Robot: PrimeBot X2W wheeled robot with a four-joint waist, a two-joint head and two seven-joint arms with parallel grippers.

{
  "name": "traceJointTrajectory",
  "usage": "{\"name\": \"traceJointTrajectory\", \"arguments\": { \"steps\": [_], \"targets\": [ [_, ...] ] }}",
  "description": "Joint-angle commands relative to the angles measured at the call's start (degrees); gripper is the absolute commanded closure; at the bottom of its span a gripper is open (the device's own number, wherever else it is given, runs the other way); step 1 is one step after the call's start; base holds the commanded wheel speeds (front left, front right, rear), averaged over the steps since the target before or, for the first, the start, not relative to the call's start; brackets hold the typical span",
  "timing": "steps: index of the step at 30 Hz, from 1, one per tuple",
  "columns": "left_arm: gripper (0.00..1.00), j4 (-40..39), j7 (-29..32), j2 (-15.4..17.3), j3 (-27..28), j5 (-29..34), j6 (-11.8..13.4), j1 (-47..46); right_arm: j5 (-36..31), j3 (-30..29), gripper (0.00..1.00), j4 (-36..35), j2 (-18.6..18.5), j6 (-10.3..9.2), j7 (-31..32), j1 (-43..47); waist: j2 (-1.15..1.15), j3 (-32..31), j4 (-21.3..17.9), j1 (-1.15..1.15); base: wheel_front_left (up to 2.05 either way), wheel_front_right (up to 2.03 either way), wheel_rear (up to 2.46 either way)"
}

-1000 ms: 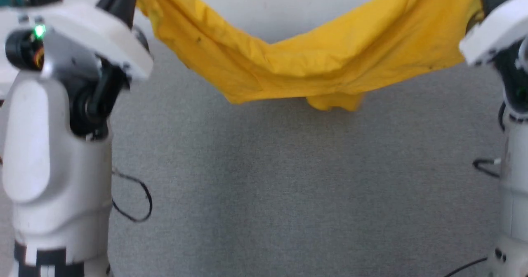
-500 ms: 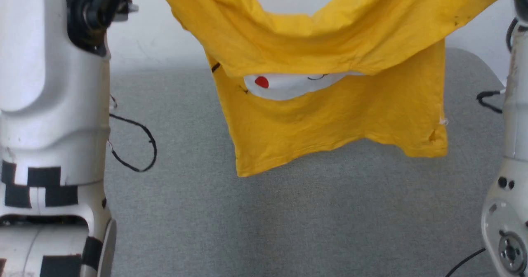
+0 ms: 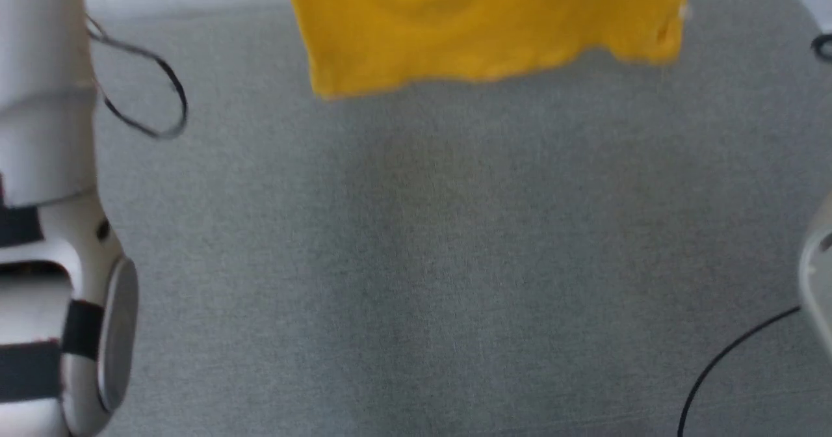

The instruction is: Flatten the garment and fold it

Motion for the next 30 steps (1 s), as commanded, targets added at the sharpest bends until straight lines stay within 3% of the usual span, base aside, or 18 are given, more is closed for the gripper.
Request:
{"name": "traceJointTrajectory", "arguments": {
  "steps": [1,13,22,30],
  "targets": [
    [1.0,0.0,-2.4,0.2,0.3,0.6,0.4,-2.9,-1.1,-1.0,1.0,0.7,0.1,-0.05,-1.8,-3.0,0.0,9.7,-1.3,-0.01,0.0,0.0,0.0],
    [1.0,-1.0,-16.1,-1.9,2.2,-0.1,0.6,-19.4,-9.0,-5.3,1.0,2.8,0.1,-0.05,-9.7,-18.2,0.0,28.4,-1.5,-0.01,0.0,0.0,0.0],
    [1.0,1.8,-24.4,-0.3,5.3,-4.1,-4.6,-25.0,-12.0,-5.1,1.0,-0.8,0.1,-0.05,-15.2,-23.2,0.0,39.0,1.1,-0.01,0.0,0.0,0.0],
    [1.0,2.7,-25.0,1.6,6.9,-8.7,-9.4,-19.3,-8.0,2.8,1.0,-0.8,-1.4,-0.05,-19.1,-18.0,0.0,41.3,2.2,-0.01,0.0,0.0,0.0]
  ]
}}
